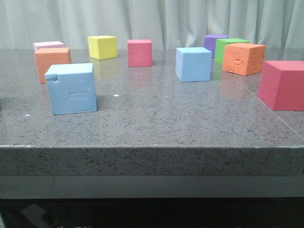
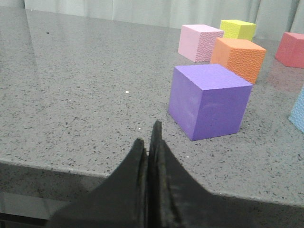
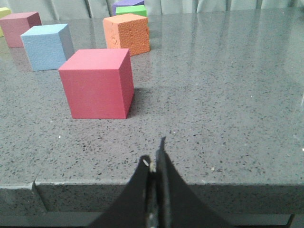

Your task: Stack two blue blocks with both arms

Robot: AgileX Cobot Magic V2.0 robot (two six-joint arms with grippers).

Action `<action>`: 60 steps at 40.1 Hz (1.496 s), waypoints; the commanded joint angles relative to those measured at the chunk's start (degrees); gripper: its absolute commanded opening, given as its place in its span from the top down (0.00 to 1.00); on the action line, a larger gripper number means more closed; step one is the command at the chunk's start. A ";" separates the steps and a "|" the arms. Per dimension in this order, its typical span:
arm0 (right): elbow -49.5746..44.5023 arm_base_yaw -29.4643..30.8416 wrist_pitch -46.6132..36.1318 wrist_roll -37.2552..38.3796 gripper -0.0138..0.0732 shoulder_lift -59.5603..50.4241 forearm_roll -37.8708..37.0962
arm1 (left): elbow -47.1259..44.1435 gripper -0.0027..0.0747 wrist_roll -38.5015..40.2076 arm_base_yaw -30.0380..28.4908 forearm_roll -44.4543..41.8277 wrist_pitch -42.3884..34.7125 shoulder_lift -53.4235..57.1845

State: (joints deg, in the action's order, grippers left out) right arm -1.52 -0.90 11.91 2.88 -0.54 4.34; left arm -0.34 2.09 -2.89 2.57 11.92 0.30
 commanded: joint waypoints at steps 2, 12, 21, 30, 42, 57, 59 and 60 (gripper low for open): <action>0.01 0.25 -4.38 -0.35 0.92 -1.15 0.09 | -2.07 0.99 0.05 0.28 0.55 -4.97 1.34; 0.01 0.25 -4.38 -0.35 0.92 -1.15 0.09 | -2.07 0.99 0.05 0.28 0.55 -6.04 1.34; 0.01 0.25 -4.38 -0.35 0.92 -1.15 0.09 | -2.07 0.99 0.05 0.28 0.55 -6.29 1.34; 0.01 0.25 -4.38 -0.35 0.92 -1.15 0.09 | -2.07 0.99 0.05 0.28 0.55 -6.29 1.34; 0.01 0.25 -4.69 -0.35 0.92 -1.15 0.09 | -2.07 0.99 0.05 0.28 0.55 -9.71 1.34; 0.01 0.25 -7.67 -0.35 0.92 -1.15 0.09 | -2.07 0.99 0.05 0.28 0.55 -20.31 1.34; 0.01 0.25 -9.40 -0.35 0.92 -1.15 0.09 | -2.07 0.99 0.05 0.28 0.55 -22.20 1.34; 0.01 0.25 -10.60 -0.35 0.92 -1.15 0.09 | -2.07 0.99 0.05 0.28 0.55 -23.12 1.34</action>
State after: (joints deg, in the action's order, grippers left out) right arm -1.52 -0.90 9.38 2.88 -0.54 4.34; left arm -0.34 2.09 -2.89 2.57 -3.30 0.30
